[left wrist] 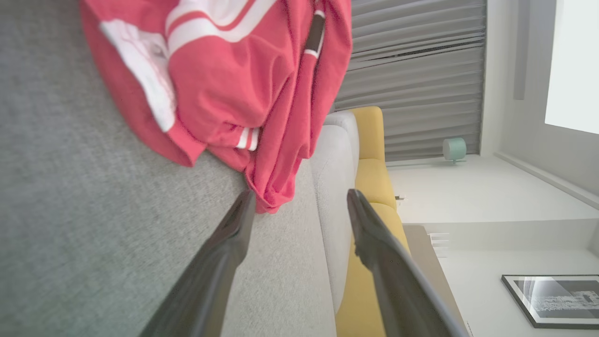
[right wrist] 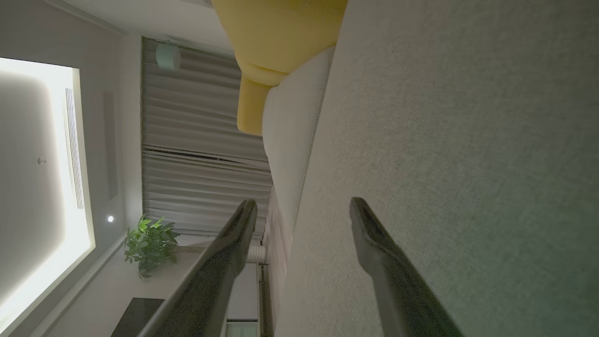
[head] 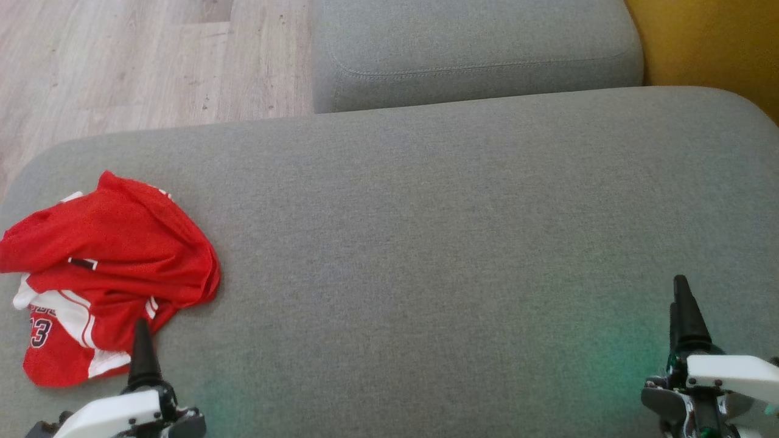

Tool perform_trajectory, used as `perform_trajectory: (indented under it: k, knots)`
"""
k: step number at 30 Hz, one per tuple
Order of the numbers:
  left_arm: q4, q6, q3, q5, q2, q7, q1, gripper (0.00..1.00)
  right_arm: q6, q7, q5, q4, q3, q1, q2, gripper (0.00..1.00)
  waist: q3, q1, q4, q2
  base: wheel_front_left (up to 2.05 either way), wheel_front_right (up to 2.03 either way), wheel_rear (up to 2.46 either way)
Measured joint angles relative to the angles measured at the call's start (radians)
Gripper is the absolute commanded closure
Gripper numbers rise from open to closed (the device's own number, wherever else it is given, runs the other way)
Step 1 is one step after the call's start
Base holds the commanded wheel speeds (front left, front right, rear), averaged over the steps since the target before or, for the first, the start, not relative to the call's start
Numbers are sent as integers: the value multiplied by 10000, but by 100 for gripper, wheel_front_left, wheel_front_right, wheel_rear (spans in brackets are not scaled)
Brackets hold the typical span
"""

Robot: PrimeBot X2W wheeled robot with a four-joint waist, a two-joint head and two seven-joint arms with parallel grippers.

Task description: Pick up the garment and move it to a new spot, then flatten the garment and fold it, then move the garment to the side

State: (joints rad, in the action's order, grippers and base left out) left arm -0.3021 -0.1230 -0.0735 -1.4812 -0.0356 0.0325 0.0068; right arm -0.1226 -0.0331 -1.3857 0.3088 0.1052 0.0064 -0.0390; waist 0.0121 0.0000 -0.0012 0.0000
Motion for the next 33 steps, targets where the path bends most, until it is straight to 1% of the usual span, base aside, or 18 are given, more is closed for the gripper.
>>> perform_trajectory:
  k: [5, 8, 9, 10, 13, 15, 19, 24, 29, 30, 33]
  knots:
    - [297, 2, -163, 491, -2, -176, -1, 0, 0, 173, 1018, -382, -19, 0, -2, 0, 15, 0, -5, 0, 0, 0, 0]
    - [543, 12, -176, 970, 0, -259, -1, 0, 0, 265, 1766, -708, -94, 0, -2, 0, 20, 0, -24, 0, 0, 0, 0]
    - [543, 12, -176, 970, 0, -259, -1, 0, 0, 265, 1766, -708, -94, 0, -2, 0, 20, 0, -24, 0, 0, 0, 0]
    - [646, 19, -192, 1091, -2, -268, -2, 0, 0, 284, 2010, -815, -115, 0, -2, 0, 22, 0, -29, 0, 0, 0, 0]
    - [953, 153, -219, 1565, -2, -366, -2, 0, 0, 382, 2614, -1007, -190, 3, -2, 0, 31, 0, -35, 0, 0, 0, 0]
    - [1114, 339, -215, 1812, -2, -441, -1, 0, 0, 435, 3047, -1116, -290, 3, -2, 0, 44, 0, -37, 0, 0, 0, 0]
    - [1319, 454, -50, 2389, -2, -533, 13, 0, 0, 554, 3822, -1315, -357, 9, -2, 0, 76, 0, -40, 0, 0, 0, 0]
    - [1668, 621, 201, 3308, -4, -683, 18, 0, 0, 686, 4882, -1507, -545, 17, -2, 0, 95, 0, -52, 0, 0, 0, 0]
    - [2002, 629, 564, 4314, -6, -796, 25, 0, 0, 815, 5726, -1749, -654, 28, -4, 0, 108, 0, -65, 0, 0, 0, 0]
    - [2107, 629, 734, 4755, -8, -882, 25, 0, 0, 874, 6069, -1799, -692, 35, -2, 0, 117, 0, -72, 0, 0, 0, 0]
    - [2138, 625, 1007, 5595, -10, -986, 52, 0, 0, 966, 6491, -1812, -725, 53, -4, 0, 136, 0, -89, 0, 0, 0, 0]
